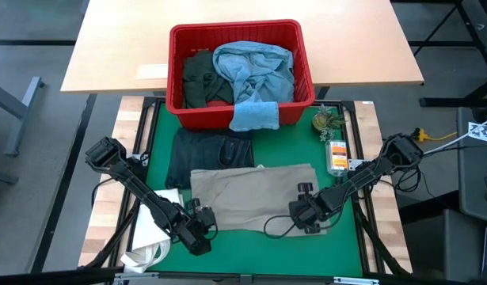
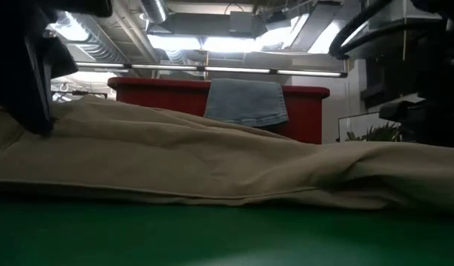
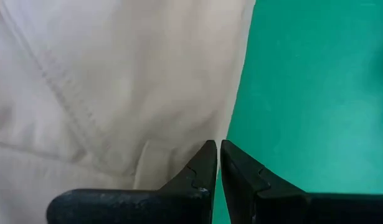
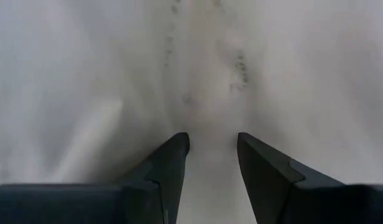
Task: Fold Laundry from Bin
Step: Fold the brown shorts
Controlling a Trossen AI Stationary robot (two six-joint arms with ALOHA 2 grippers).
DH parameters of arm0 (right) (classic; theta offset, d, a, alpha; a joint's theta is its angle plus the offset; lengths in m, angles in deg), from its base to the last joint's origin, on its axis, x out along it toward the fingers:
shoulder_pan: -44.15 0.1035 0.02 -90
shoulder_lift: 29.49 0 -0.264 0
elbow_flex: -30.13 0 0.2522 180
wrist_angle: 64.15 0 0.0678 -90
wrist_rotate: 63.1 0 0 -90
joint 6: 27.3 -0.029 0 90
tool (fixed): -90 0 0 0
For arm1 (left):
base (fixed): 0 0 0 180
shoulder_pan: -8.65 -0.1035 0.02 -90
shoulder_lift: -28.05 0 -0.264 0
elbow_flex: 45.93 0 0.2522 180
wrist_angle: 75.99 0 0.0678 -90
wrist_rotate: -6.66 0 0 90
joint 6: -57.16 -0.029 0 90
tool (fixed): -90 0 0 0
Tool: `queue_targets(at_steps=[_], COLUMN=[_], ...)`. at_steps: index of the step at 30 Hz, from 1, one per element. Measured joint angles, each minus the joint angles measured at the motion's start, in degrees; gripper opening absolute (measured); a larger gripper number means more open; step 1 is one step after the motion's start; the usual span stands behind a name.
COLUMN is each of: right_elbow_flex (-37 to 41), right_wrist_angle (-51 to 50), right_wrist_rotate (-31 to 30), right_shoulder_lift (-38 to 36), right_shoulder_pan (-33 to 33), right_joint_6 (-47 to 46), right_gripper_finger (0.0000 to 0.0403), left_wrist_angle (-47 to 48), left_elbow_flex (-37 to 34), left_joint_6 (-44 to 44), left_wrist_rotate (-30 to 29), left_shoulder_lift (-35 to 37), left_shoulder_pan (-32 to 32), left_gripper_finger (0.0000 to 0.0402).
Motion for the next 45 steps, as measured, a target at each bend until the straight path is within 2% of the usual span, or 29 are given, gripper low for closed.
queue_targets(at_steps=[4,9,12,18,22,28,34,38,45], right_elbow_flex=[-2.85,-7.51,-11.7,-20.19,-23.55,-23.82,-23.89,-23.87,-23.81], right_wrist_angle=[-0.47,-3.33,-7.32,-11.31,-8.2,3.39,16.69,24.91,33.42], right_wrist_rotate=[3.73,2.58,-2.26,-18.97,-22.72,-19.44,-9.25,-2.54,-1.13], right_shoulder_lift=[0.36,0.22,0.19,0.04,-0.04,0.04,1.59,5.4,11.45], right_shoulder_pan=[0.09,0.09,0.09,-0.89,-4.57,-12.32,-19.92,-23.31,-28.01], right_joint_6=[3.57,6.84,10.29,20.42,27.57,38.49,46.19,49.98,51.38], right_gripper_finger=[0.0151,0.0152,0.0152,0.0152,0.0152,0.0152,0.0152,0.0152,0.0152], left_wrist_angle=[0.85,5.53,7.97,8.18,8.04,7.94,7.92,7.72,7.46], left_elbow_flex=[2.69,6.72,8.36,8.41,8.41,8.41,8.41,8.39,8.39], left_joint_6=[-2.92,-4.53,-4.26,1.28,4.71,7.0,7.89,7.93,7.85], left_wrist_rotate=[0.26,1.77,3.64,4.35,4.35,4.31,4.06,1.85,0.81], left_shoulder_lift=[0.55,0.94,0.98,0.96,0.96,0.94,0.87,0.84,0.83], left_shoulder_pan=[0.0,0.49,1.22,3.14,4.19,5.74,6.78,6.84,6.82], left_gripper_finger=[0.0018,0.0018,0.0018,0.0018,0.0018,0.0018,0.0018,0.0018,0.0018])
